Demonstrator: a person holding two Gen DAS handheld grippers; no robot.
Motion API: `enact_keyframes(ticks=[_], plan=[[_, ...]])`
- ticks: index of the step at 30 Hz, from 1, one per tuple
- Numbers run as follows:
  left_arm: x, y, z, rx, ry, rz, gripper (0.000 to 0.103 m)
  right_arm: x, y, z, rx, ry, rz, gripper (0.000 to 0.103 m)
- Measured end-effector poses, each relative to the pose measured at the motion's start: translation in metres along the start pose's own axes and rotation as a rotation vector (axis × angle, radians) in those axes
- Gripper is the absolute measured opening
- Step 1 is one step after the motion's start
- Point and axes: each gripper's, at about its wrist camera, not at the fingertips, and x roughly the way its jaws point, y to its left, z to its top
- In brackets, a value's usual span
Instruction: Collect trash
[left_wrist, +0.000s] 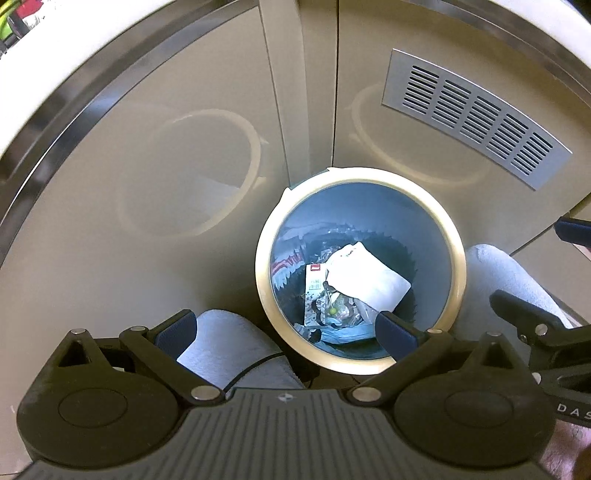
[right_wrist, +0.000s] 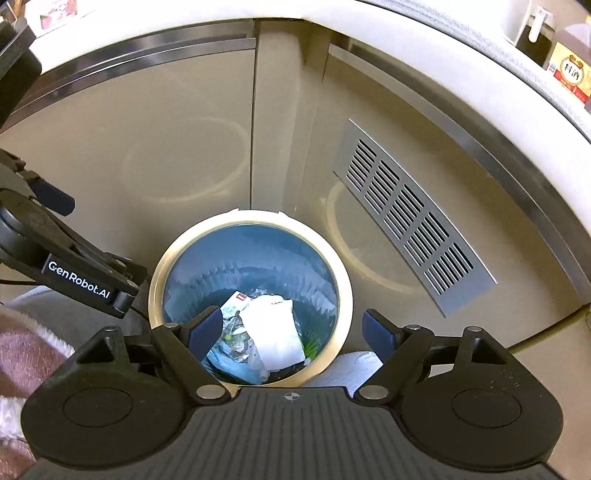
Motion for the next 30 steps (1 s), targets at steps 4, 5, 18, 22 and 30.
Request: enact_keyframes(ticks=[4,5,18,22,30], plan=[[0.000,0.006,-0.002,-0.027,-0.009,-0.015,0.103,0.002,-0.002,0.000,0.002,0.007,-0.004,0.086],[0.000,0.007,-0.002,-0.034,-0.008,-0.018,0.103,0.002,-0.002,-0.001,0.003,0.010,-0.004,0.086],[0.010,0.007,0.000,-0.041,0.044,-0.038,0.103,0.009,0.002,0.002,-0.007,0.039,0.002,0.086],[0.016,0.005,-0.001,-0.029,0.083,-0.040,0.103,0.012,0.002,0.001,-0.005,0.051,0.004,0.087],[0.018,0.003,-0.004,-0.021,0.099,-0.043,0.103,0.015,0.002,0.001,-0.009,0.060,0.007,0.087]])
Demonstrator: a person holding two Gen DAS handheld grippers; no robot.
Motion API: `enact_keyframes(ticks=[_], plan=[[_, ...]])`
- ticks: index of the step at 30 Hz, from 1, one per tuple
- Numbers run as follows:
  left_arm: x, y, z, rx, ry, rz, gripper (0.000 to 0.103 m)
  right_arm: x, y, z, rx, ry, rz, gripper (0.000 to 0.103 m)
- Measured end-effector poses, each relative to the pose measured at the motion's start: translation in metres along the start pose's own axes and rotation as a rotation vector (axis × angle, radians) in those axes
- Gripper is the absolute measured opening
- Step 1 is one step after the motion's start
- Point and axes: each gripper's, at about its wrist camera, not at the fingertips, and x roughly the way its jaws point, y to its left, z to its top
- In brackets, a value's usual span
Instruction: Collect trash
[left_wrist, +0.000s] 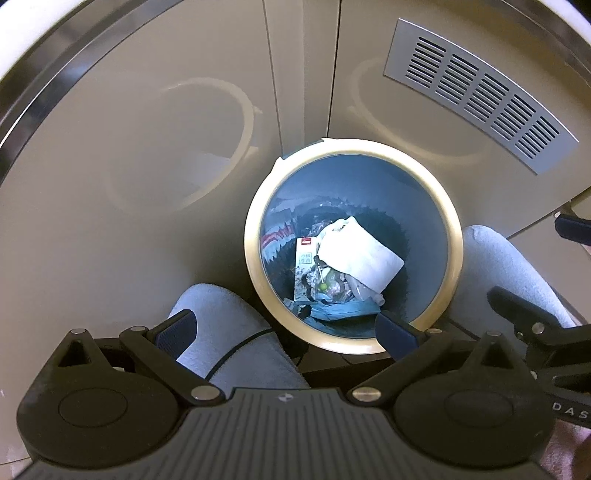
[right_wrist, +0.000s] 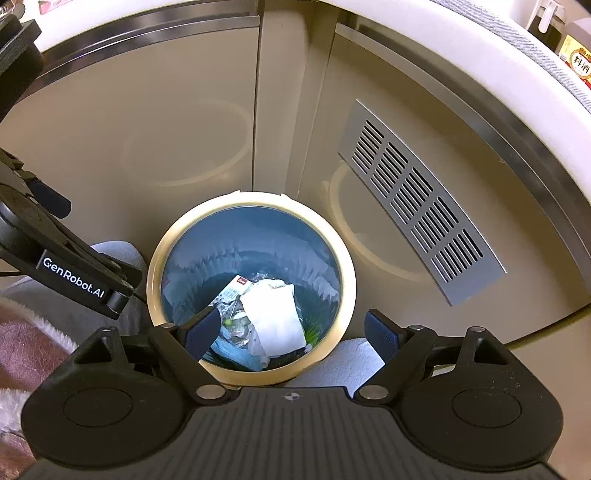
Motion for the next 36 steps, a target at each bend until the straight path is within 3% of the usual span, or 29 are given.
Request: enact_keyframes(ticks=[17,36], plan=[[0.0063,-0.0024,-0.0008,0.022,0.028,0.017,0.103,0.0039,0.0007,0.0022,-0.001,0.018,0.003,0.089],[0.0076,-0.0031,-0.0006,0.034,0.037,0.017,0.103,0.0062,0.0016,0.0005,-0.006,0.027,0.008,0.103]])
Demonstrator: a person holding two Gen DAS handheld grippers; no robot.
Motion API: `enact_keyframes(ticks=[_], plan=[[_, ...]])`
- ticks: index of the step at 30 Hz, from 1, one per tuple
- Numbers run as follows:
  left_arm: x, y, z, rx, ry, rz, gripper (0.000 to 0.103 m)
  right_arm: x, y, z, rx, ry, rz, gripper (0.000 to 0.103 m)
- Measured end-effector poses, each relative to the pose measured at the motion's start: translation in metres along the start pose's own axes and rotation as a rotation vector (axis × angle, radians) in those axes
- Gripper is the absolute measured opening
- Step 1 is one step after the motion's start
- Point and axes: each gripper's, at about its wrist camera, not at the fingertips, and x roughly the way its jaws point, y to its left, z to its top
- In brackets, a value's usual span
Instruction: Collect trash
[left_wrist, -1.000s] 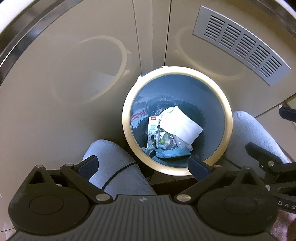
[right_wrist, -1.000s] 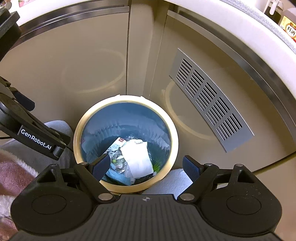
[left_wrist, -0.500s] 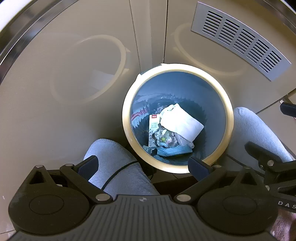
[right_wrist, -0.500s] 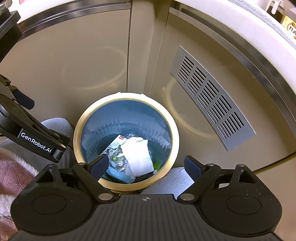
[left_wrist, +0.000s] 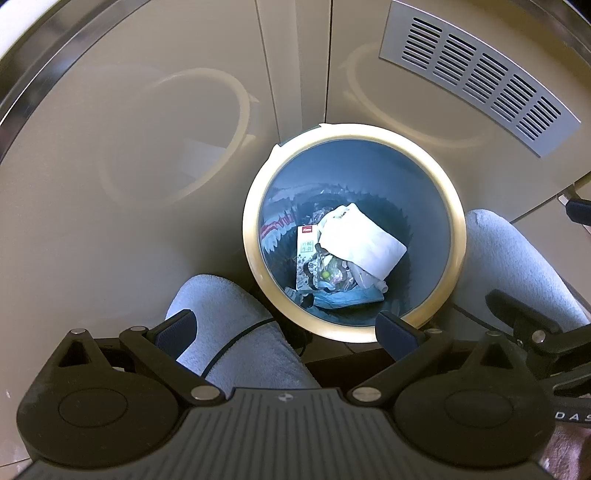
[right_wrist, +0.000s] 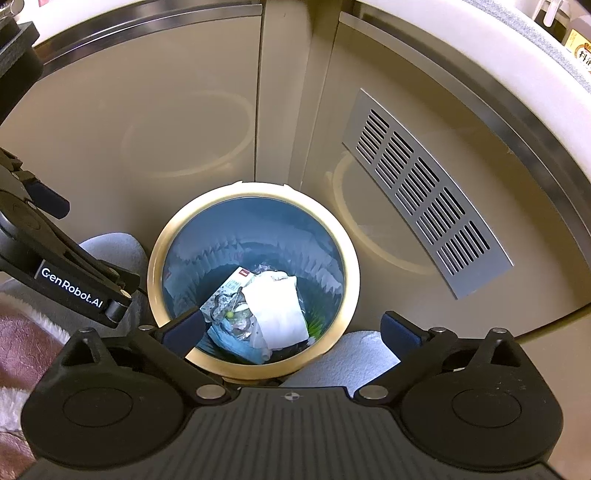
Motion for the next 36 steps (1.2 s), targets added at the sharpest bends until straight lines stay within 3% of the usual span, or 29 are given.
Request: enact_keyframes(ticks=[36], plan=[[0.0005,-0.0006,0.0004,0.008,-0.003,0.012,0.103,0.0004,-0.0003,0.0005,-0.002,0.003,0.000,0.103]])
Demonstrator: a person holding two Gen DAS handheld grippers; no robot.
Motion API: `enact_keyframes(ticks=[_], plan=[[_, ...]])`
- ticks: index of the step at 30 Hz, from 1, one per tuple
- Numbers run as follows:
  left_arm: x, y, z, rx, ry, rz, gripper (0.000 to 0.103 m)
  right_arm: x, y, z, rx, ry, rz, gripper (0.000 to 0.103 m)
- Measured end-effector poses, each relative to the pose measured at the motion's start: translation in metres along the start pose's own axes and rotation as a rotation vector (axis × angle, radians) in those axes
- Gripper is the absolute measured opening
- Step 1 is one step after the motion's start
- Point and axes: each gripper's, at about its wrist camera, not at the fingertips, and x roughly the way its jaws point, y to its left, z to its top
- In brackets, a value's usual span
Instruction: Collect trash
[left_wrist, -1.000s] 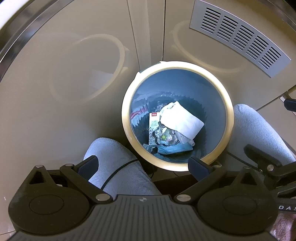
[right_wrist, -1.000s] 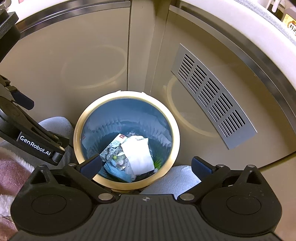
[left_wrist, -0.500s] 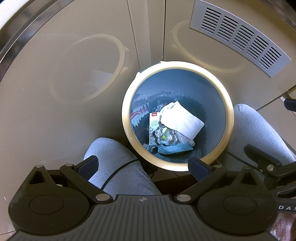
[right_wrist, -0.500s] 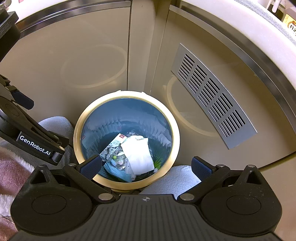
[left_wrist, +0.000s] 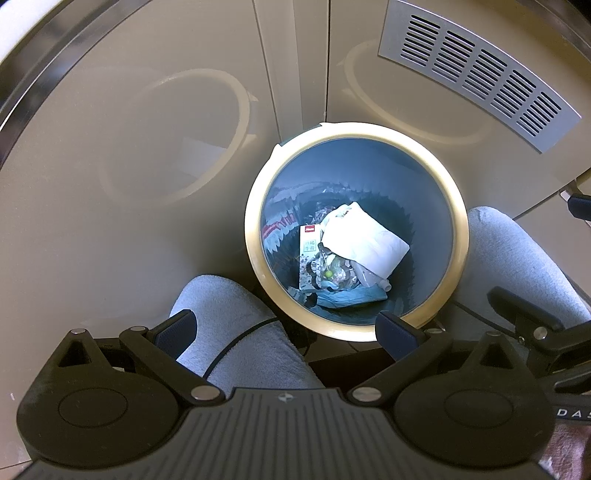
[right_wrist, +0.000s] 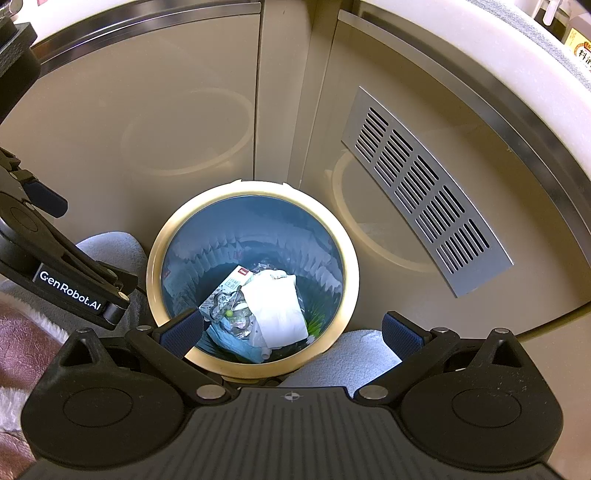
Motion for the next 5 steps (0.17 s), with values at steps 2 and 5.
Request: enact_keyframes(ticks=[2,5], plan=[[-0.0007,-0.0003,-0.0008,0.001,-0.007,0.003,0.103,-0.0002,0.0000,0.0001,-0.001,-0.001,0.000,0.103],[-0.0004,0.0019,-0.0005,0.001,-0.004,0.001,0.103,-0.0002,0.0001,0.0002,0.000,0.000,0.000,0.103]])
